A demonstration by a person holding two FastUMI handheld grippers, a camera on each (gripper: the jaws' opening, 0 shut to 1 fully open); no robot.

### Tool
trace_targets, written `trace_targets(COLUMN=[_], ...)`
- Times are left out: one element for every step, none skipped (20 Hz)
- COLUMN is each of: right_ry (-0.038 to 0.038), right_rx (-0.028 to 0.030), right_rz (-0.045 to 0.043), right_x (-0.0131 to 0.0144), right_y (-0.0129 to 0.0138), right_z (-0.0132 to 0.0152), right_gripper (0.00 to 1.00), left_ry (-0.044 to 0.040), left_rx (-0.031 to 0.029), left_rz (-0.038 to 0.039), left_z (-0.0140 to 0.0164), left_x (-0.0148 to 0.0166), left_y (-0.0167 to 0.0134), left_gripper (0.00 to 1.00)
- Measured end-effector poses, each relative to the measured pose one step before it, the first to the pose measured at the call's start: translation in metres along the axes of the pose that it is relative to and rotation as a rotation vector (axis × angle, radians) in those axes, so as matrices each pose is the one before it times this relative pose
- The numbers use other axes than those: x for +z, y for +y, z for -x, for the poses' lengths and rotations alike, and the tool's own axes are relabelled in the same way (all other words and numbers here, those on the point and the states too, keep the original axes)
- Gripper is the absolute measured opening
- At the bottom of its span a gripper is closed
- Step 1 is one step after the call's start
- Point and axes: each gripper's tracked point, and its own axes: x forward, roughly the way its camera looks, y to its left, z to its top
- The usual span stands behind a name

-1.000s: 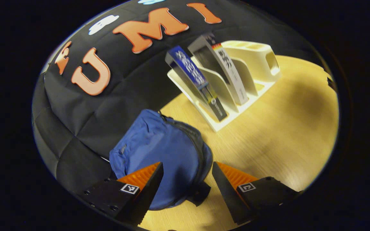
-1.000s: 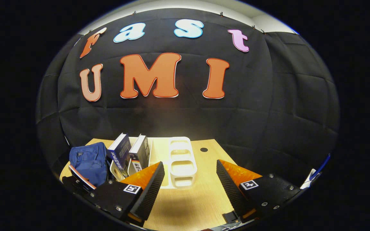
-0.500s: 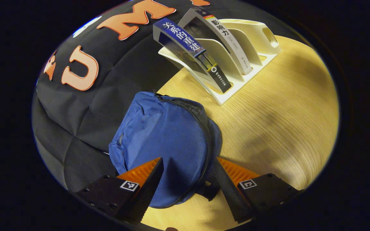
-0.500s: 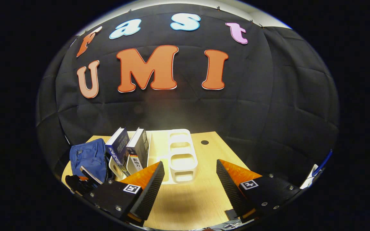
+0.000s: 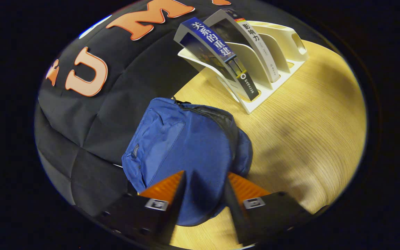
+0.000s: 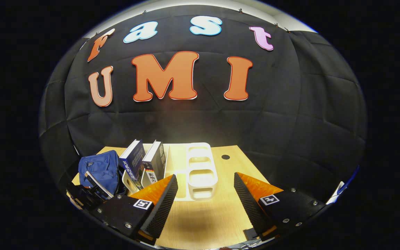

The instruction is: Open the schoolbag, grab two books from the bookshelf and put them into the schoolbag.

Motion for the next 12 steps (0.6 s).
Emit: trace_targets(right_ry=[-0.00965, -0.00514, -0.00094, -0.00026, -0.00164, -0.00293, -0.00128, -0.00214, -0.00332, -0.00168, -0.00355, -0.00407], right_rx=[-0.00067, 0.00262, 0.00444, 0.00703, 0.00788, 0.00846, 0.00931, 0.00590, 0.00202, 0.00216, 0.00881, 0.01143], right_rz=[0.00948, 0.00626, 0.00110, -0.00338, -0.00474, -0.00474, -0.00369, -0.00463, -0.00657, -0.00863, -0.01247, -0.01512], right_x=[0.00308, 0.00164, 0.00028, 0.00077, -0.00023, 0.00115, -0.00087, 0.00017, 0.00107, 0.00015, 0.00079, 0.00166], right_y=[-0.00217, -0.00011, -0.00043, 0.00052, 0.00139, 0.00139, 0.00065, 0.00016, -0.00170, -0.00114, 0.00007, 0.00143], right_z=[0.00147, 0.00077, -0.00037, -0.00019, 0.00053, -0.00054, -0.00006, -0.00014, -0.00060, -0.00095, 0.00026, 0.00040], right_gripper=[0.96, 0.96, 0.97, 0.97, 0.97, 0.97, 0.97, 0.97, 0.97, 0.97, 0.97, 0.97], left_ry=[-0.00522, -0.00306, 0.00010, 0.00911, 0.01306, 0.00752, 0.00863, 0.00852, 0.01475, 0.01356, 0.00682, 0.00508], left_rx=[0.01122, 0.01434, 0.03543, 0.02098, -0.03869, -0.03481, -0.02773, -0.03000, -0.02709, -0.02412, -0.01909, -0.02326], left_rz=[-0.02096, -0.02008, -0.01819, -0.00185, -0.00334, 0.00306, 0.00088, 0.00817, 0.01081, 0.00408, 0.00078, -0.00371], left_z=[0.00310, 0.00066, 0.00517, -0.00215, 0.00079, 0.00148, -0.00035, -0.00106, 0.00225, 0.00190, 0.00274, 0.00437], left_x=[0.00197, 0.00174, 0.00065, -0.00197, -0.00038, 0.00033, 0.00117, 0.00197, 0.00012, 0.00228, 0.00373, 0.00456], left_y=[0.00012, 0.00191, 0.00641, 0.00453, -0.00490, -0.00219, 0.00085, 0.00154, 0.00252, 0.00281, 0.00399, 0.00445], left_gripper=[0.64, 0.46, 0.26, 0.11, 0.06, 0.05, 0.04, 0.04, 0.04, 0.03, 0.03, 0.03])
